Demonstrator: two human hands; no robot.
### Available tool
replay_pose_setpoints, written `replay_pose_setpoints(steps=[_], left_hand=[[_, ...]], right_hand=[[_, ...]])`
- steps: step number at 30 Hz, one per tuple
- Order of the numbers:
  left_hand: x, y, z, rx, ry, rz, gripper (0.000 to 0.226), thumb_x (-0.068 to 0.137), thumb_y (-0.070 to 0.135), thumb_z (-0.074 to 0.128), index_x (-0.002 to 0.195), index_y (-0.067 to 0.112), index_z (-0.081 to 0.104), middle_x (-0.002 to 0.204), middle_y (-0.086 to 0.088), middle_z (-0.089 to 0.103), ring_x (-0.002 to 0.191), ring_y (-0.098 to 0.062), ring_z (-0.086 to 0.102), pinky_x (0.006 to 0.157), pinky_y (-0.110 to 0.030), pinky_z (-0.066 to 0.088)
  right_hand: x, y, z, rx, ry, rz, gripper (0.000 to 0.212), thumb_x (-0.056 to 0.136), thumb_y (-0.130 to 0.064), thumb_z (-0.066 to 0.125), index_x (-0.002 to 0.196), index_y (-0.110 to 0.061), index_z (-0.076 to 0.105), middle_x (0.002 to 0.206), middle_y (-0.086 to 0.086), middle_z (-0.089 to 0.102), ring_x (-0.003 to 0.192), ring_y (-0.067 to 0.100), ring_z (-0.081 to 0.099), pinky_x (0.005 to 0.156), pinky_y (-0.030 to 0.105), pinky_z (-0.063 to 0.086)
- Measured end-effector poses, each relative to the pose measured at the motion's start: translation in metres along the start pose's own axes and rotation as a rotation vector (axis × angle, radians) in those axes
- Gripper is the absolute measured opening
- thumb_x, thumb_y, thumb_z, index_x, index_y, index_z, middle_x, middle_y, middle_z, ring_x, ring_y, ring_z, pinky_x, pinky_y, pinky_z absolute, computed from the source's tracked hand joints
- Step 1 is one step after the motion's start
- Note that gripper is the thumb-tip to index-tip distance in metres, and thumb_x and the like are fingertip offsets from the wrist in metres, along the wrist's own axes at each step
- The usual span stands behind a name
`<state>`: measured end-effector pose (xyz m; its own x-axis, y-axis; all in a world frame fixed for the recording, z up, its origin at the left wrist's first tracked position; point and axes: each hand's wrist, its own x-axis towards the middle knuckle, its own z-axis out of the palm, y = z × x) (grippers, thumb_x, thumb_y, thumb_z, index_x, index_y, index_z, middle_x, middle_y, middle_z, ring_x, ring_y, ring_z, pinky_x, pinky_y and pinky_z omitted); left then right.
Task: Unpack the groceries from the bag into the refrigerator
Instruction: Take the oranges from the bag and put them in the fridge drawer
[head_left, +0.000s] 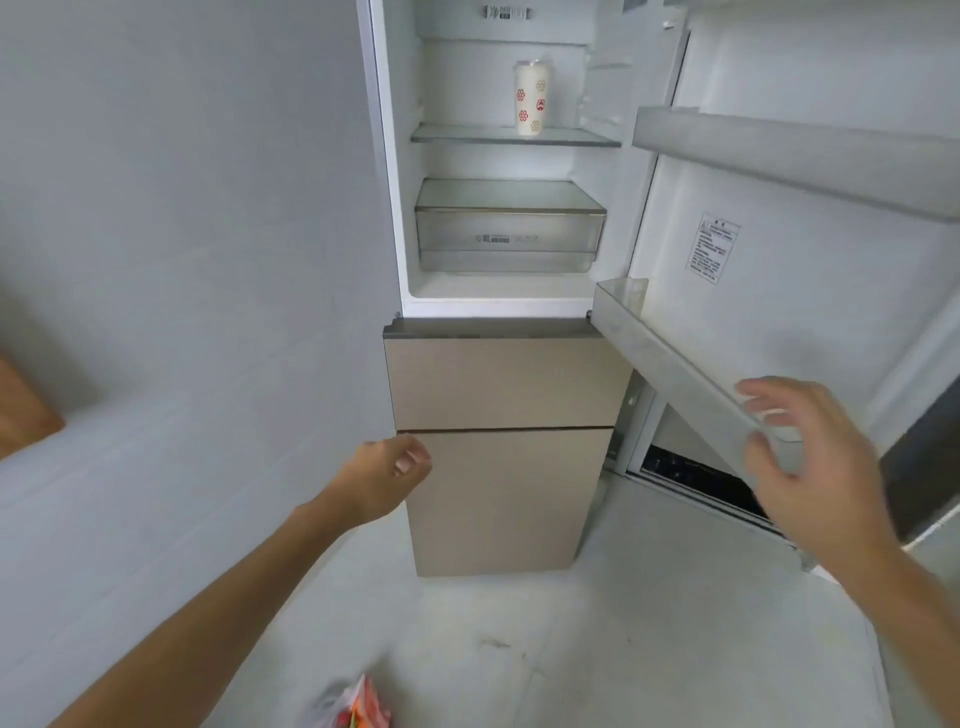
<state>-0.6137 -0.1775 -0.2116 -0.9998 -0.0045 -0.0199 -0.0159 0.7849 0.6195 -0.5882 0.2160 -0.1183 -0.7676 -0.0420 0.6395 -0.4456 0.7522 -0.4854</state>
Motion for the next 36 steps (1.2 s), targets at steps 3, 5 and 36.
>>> replay_pose_setpoints(steps=[3, 5, 36], left_hand=[[-0.012, -0.030, 0.005, 0.041, -0.088, -0.077, 0.015, 0.094, 0.034, 0.055, 0.098, 0.026, 0.067, 0.089, 0.010, 0.068, 0.084, -0.007, 0.063, 0.074, -0.024, 0.050], [-0.019, -0.053, 0.009, 0.082, -0.158, -0.118, 0.015, 0.095, 0.033, 0.055, 0.099, 0.024, 0.067, 0.085, 0.013, 0.065, 0.084, -0.009, 0.063, 0.074, -0.024, 0.048], [-0.117, -0.487, 0.268, -0.410, -0.405, -0.990, 0.024, 0.096, 0.018, 0.050, 0.114, 0.015, 0.067, 0.112, -0.004, 0.066, 0.090, -0.018, 0.062, 0.076, -0.025, 0.055]], right_hand=[[-0.034, 0.008, 0.088, 0.013, -0.494, 0.117, 0.036, 0.088, -0.007, 0.066, 0.123, -0.014, 0.062, 0.111, 0.002, 0.065, 0.099, 0.014, 0.060, 0.090, 0.035, 0.052], [-0.042, 0.010, 0.137, -0.001, -0.718, 0.216, 0.039, 0.090, -0.016, 0.066, 0.128, -0.014, 0.060, 0.120, 0.003, 0.066, 0.104, 0.013, 0.060, 0.089, 0.029, 0.050], [-0.321, -0.067, 0.657, -0.117, -1.802, 0.423, 0.040, 0.097, -0.018, 0.047, 0.136, -0.013, 0.053, 0.131, 0.007, 0.062, 0.119, 0.022, 0.059, 0.102, 0.029, 0.045]])
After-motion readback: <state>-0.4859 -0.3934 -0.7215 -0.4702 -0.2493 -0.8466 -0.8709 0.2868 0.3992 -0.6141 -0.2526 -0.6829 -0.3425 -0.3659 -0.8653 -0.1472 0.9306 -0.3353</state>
